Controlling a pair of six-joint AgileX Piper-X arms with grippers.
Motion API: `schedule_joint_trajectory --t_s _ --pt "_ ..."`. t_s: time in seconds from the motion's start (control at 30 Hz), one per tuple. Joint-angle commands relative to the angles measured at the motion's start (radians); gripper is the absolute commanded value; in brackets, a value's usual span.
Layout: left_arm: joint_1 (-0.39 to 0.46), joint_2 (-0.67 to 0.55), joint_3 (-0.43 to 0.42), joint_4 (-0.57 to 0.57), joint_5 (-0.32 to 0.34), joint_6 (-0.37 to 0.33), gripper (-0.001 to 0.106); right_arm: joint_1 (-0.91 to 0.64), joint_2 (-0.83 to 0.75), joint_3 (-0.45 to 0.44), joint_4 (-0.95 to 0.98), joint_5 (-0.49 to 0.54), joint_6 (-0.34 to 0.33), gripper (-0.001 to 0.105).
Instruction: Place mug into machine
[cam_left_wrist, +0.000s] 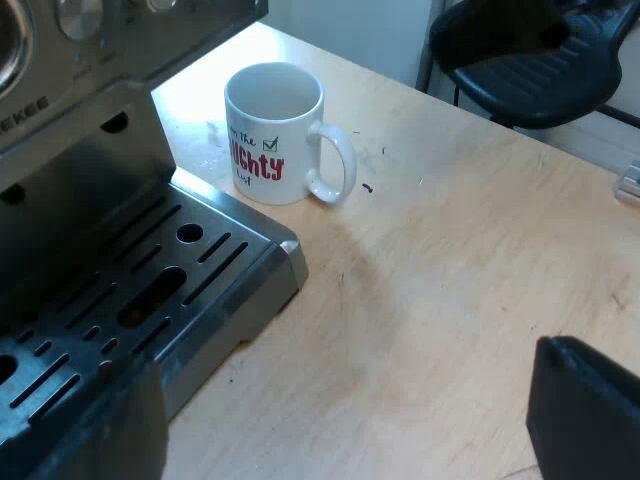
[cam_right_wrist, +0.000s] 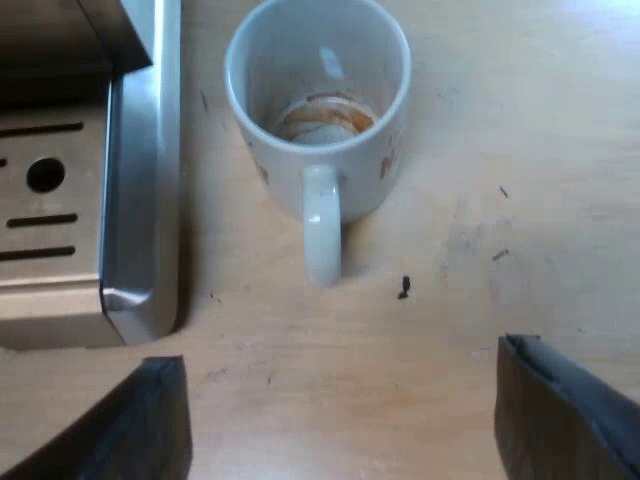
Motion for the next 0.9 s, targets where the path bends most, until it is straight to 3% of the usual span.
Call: schedule_joint_trajectory --t_s 0.03,0.73,0.9 --pt "-0.003 -0.002 -0.011 -0.001 -0.006 -0.001 0.081 0.000 0.038 -0.009 -0.045 0.000 0.000 0.064" --pt "-0.003 -0.002 -0.011 0.052 -0.003 -0.001 0.081 -0.013 0.346 -0.009 -0.272 -0.003 0.000 0.064" --pt "-0.003 -0.002 -0.011 0.052 -0.003 -0.001 0.081 -0.062 0.388 -0.009 -0.291 -0.056 -0.002 0.064"
